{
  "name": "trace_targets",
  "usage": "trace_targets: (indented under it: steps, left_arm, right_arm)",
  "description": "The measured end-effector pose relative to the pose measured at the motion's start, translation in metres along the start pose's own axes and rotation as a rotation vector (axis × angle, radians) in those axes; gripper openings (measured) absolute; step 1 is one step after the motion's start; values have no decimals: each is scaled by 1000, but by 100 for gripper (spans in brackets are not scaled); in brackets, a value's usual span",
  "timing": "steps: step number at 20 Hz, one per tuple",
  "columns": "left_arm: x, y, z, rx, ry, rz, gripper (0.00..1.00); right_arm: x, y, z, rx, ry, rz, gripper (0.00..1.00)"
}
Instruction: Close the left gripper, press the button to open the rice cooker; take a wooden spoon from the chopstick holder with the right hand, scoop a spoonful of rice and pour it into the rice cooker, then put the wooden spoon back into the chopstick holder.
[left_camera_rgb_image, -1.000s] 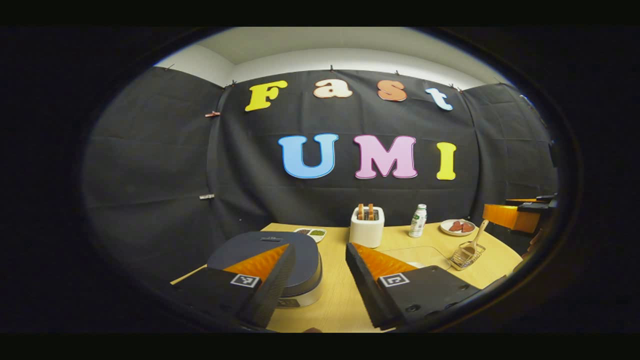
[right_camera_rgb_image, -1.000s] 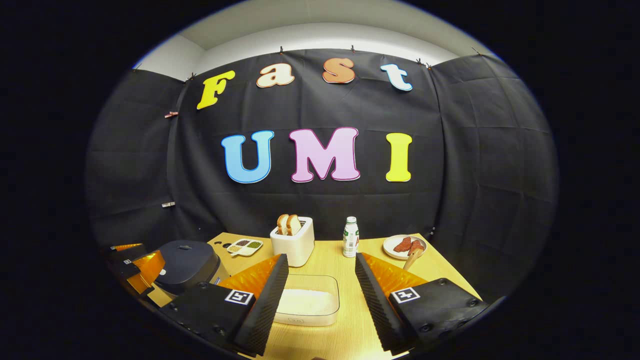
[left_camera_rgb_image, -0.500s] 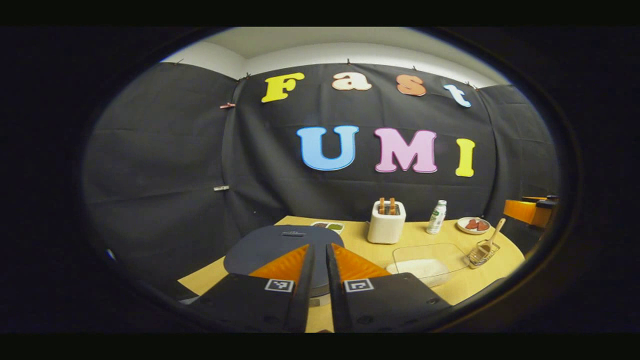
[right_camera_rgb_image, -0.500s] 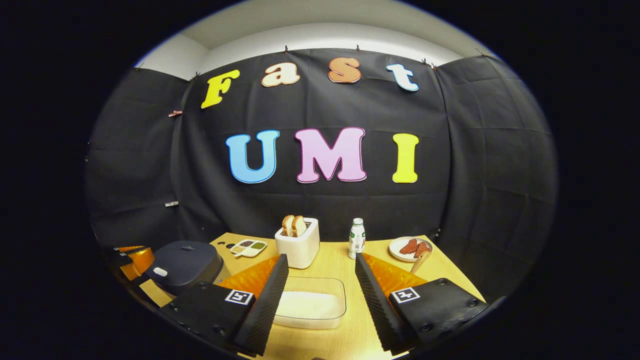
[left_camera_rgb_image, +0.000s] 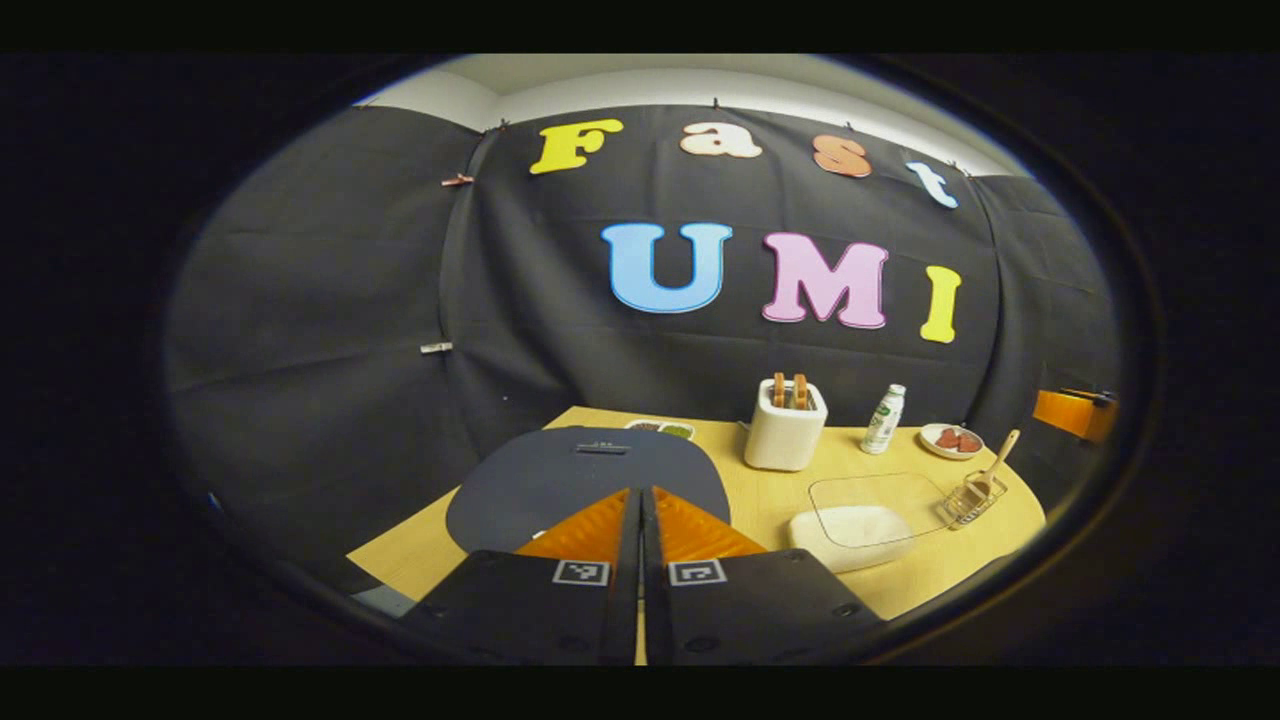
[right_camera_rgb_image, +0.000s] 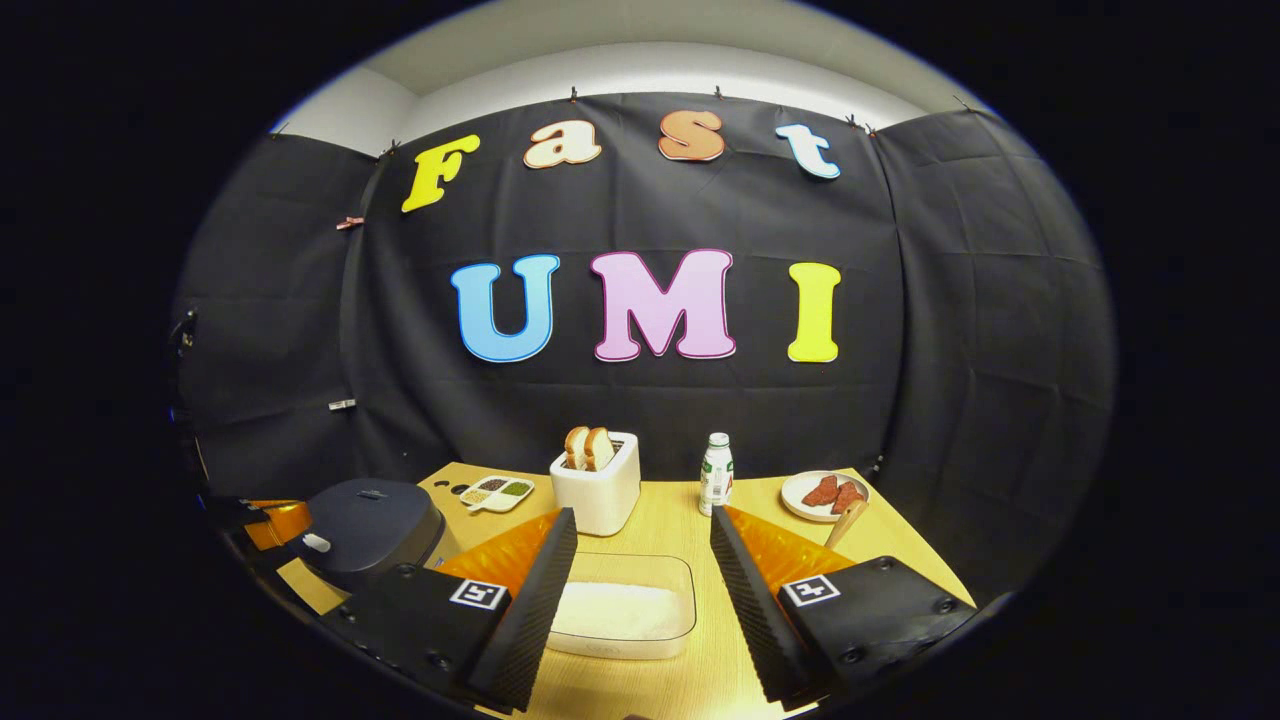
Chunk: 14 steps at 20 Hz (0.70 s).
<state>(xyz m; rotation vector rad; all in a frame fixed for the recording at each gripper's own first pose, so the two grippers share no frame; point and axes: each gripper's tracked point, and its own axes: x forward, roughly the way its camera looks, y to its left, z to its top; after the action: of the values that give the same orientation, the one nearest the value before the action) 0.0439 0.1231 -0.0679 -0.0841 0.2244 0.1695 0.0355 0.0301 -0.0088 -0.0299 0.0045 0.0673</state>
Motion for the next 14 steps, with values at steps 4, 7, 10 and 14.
trace_targets:
  steps: [4, 7, 10, 14]
  left_arm:
    - [12, 25, -12, -35, 36, 39, 6]
    - [16, 35, -23, -26, 67, 53, 6]
    - [21, 36, -32, -14, 99, 46, 6]
    - [28, 35, -42, -35, 129, 40, 6]
  right_arm:
    - [3, -2, -2, 0, 4, -10, 84]
    - [4, -3, -4, 1, 10, -15, 84]
    - [6, -3, -6, 0, 15, -20, 84]
    - [7, -3, -6, 3, 17, -25, 84]
